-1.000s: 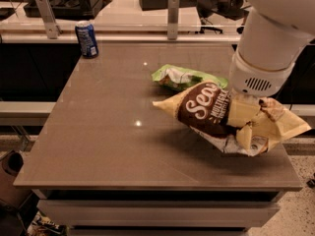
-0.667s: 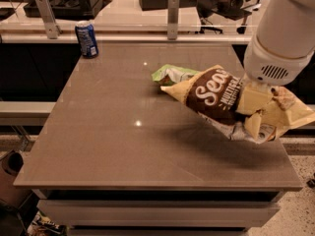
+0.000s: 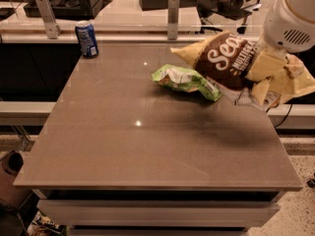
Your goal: Move brown chip bag near pepsi can
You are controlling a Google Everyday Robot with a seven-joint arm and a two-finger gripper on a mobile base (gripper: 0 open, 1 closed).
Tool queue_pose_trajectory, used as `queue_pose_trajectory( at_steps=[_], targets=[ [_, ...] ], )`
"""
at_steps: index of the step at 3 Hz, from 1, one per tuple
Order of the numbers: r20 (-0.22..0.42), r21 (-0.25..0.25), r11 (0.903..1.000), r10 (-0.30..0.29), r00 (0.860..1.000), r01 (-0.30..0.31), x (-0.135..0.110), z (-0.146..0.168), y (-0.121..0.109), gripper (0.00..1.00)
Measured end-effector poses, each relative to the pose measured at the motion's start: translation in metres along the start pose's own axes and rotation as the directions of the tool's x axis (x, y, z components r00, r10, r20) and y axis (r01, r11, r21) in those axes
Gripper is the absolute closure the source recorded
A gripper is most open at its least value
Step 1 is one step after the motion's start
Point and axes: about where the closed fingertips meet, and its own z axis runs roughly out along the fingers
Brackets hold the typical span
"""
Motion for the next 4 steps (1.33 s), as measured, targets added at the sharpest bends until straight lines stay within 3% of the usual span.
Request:
queue_pose_trajectory(
  at_steps=[2,3,4],
  targets=[
    [0.017,0.115,0.9908,0.070,0.997,-0.072,-0.042,-0.002,-0.055,1.00],
    [0.091,0.167,0.9804,0.090,0.992,-0.104,-0.066,0.004,-0.079,1.00],
    [0.202,0.222,0.9679,0.073,0.977,-0.118,-0.099,0.013,-0.107,1.00]
  ],
)
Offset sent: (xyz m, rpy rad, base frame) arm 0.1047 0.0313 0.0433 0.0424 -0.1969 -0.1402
